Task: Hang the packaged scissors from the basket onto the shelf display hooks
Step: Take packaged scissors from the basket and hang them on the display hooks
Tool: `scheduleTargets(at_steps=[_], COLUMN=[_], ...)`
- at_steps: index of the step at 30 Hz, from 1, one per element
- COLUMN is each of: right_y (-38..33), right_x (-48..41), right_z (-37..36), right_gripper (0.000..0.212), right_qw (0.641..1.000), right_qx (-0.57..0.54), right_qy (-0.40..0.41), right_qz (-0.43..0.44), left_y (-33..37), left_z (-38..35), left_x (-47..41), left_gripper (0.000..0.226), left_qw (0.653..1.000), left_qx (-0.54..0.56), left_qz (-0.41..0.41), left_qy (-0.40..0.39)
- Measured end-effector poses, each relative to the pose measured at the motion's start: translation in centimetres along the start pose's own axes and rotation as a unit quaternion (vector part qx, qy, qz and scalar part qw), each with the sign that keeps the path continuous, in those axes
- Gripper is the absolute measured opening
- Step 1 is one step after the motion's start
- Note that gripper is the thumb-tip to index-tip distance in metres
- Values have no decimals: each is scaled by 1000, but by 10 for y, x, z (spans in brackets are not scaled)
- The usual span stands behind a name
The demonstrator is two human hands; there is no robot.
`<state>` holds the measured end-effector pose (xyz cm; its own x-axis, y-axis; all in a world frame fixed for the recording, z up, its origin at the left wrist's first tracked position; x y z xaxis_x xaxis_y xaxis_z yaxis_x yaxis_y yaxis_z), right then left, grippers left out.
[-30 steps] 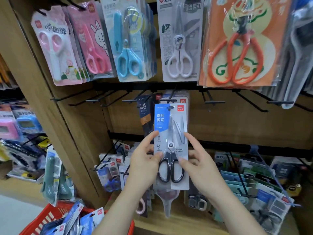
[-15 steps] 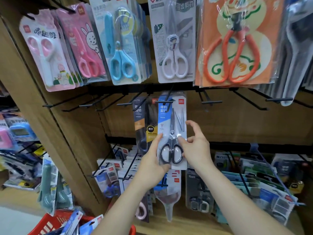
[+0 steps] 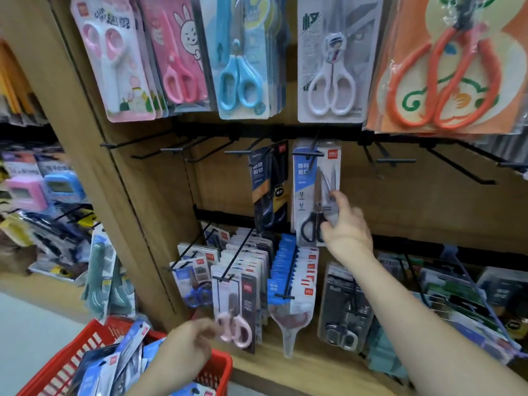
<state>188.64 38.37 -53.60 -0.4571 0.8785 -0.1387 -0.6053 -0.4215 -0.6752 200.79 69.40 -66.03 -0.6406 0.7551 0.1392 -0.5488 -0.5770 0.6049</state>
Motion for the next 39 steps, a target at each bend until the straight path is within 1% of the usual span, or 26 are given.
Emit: scheduleTargets(at_steps=[2, 3, 4, 6, 7, 10, 12, 15, 18, 20, 21, 23, 25, 26, 27, 28, 29, 30, 31, 32, 33, 34, 35, 36, 37, 39], right_y=[-4, -8, -13, -27, -33, -48, -51, -38, -16, 2, 9, 20, 26, 28, 25, 24, 20, 20, 19, 20, 20, 19, 14, 10, 7, 9], right_x=[21, 34, 48, 77, 93, 138, 166, 200, 225, 236, 241, 249, 252, 249, 247, 242, 237, 230, 224, 222, 225, 231, 240, 248, 252, 250], right_z=[-6, -12, -20, -45, -60, -110, -146, -207, -261, -289, -299, -313, -321, -325, -324, -326, -322, -320, -314, -311, -309, -311, -312, -312, -311, -306], right_gripper=[61, 59, 56, 48, 45, 41, 40, 45, 58, 71, 75, 75, 63, 55, 50, 47, 43, 42, 49, 61, 68, 64, 52, 41, 36, 44], right_qw=[999, 997, 994, 987, 982, 959, 942, 910, 876, 855, 847, 840, 852, 866, 882, 900, 916, 923, 917, 902, 876, 844, 811, 791, 793, 829], right_qx=[-12, -28, -42, -57, -62, -57, -35, 29, 82, 135, 160, 201, 225, 221, 193, 132, 44, -66, -154, -221, -266, -296, -317, -331, -337, -335], right_qy=[18, 18, 9, -44, -80, -180, -246, -349, -429, -468, -479, -482, -454, -433, -417, -405, -393, -379, -366, -360, -377, -413, -453, -475, -469, -411], right_qz=[43, 71, 99, 144, 162, 210, 227, 220, 204, 177, 163, 146, 129, 121, 108, 94, 67, 19, -34, -88, -139, -174, -192, -200, -193, -179], left_y=[-41, -56, -67, -82, -93, -127, -146, -166, -173, -174, -174, -179, -183, -183, -182, -179, -177, -172, -170, -170, -172, -172, -171, -168, -166, -166], left_z=[-3, -6, -9, -11, -13, -22, -31, -51, -75, -86, -89, -91, -93, -92, -89, -84, -77, -68, -58, -51, -46, -45, -46, -47, -50, -51], left_x=[11, 17, 24, 43, 50, 74, 91, 108, 113, 114, 114, 114, 117, 117, 117, 115, 113, 111, 109, 107, 105, 103, 101, 99, 98, 96], left_gripper=[67, 68, 63, 46, 44, 50, 44, 43, 50, 50, 47, 32, 9, 9, 13, 15, 15, 16, 20, 26, 29, 26, 19, 13, 14, 27], left_qw=[999, 999, 997, 993, 990, 979, 973, 969, 968, 971, 973, 974, 972, 972, 973, 975, 978, 979, 977, 969, 955, 942, 936, 940, 951, 976], left_qx=[-8, -10, -19, -56, -72, -100, -111, -95, -63, -35, -29, -18, -28, -39, -52, -55, -47, -15, 33, 91, 153, 205, 229, 224, 190, 42], left_qz=[39, 52, 69, 96, 117, 177, 200, 219, 222, 218, 216, 223, 228, 226, 219, 211, 203, 197, 194, 195, 199, 201, 201, 197, 188, 167], left_qy=[4, 1, -10, -31, -30, -27, -38, -68, -99, -88, -72, -48, -49, -49, -44, -29, 0, 39, 85, 125, 157, 173, 174, 165, 154, 137])
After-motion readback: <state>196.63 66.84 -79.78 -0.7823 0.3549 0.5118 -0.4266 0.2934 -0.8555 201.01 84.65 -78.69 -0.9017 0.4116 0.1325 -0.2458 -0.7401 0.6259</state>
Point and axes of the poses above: each hand's wrist, its own x-axis away from the middle knuckle, its own z-axis out of the back of the hand, y = z × x, the point moved 6 cm from there along -x, towards the middle knuckle, and after that the axes turned 7 degrees about -z, right-handed, at the moved point
